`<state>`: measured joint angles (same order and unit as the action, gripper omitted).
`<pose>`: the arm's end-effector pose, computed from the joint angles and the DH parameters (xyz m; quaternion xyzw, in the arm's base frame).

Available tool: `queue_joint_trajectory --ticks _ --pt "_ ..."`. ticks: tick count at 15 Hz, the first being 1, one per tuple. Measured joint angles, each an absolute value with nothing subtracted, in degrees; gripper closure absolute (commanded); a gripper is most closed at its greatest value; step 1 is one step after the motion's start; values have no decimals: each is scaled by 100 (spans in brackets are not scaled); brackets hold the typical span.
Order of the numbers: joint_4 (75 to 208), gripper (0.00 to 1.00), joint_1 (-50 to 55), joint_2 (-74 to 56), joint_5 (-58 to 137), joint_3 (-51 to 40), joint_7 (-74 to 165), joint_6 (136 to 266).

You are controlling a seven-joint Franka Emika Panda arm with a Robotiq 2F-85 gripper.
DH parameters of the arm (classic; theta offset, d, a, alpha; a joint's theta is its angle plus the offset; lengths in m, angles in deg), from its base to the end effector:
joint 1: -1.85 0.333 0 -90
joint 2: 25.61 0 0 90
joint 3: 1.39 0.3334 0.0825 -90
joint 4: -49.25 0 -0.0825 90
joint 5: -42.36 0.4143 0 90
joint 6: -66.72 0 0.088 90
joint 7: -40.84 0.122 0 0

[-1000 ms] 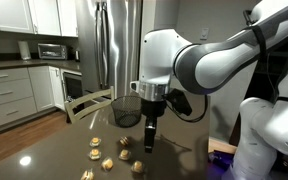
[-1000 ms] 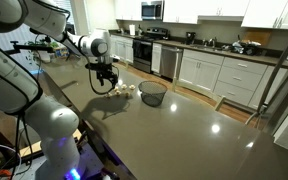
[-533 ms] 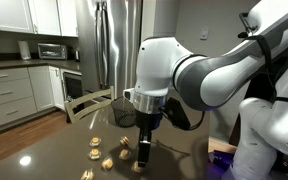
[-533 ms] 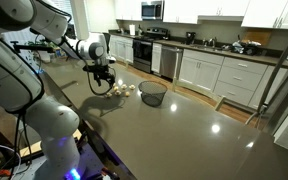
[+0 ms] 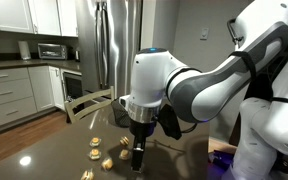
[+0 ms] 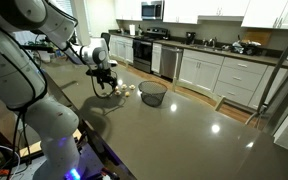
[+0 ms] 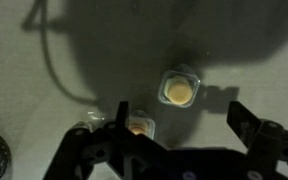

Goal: Put one packet in the black basket

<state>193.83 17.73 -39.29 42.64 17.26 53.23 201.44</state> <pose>0.3844 0.2610 0.3460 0.9813 0.1870 0.0393 0.0224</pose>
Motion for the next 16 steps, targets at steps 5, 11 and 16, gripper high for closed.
queue_joint_trajectory --ticks 5,11,16 --pt "19364 0 1694 -3802 4264 1645 5323 20144" --pt "19342 0 1689 -3763 4265 1578 5323 20138" --pt "19342 8 1696 -3726 4264 1584 5323 20138"
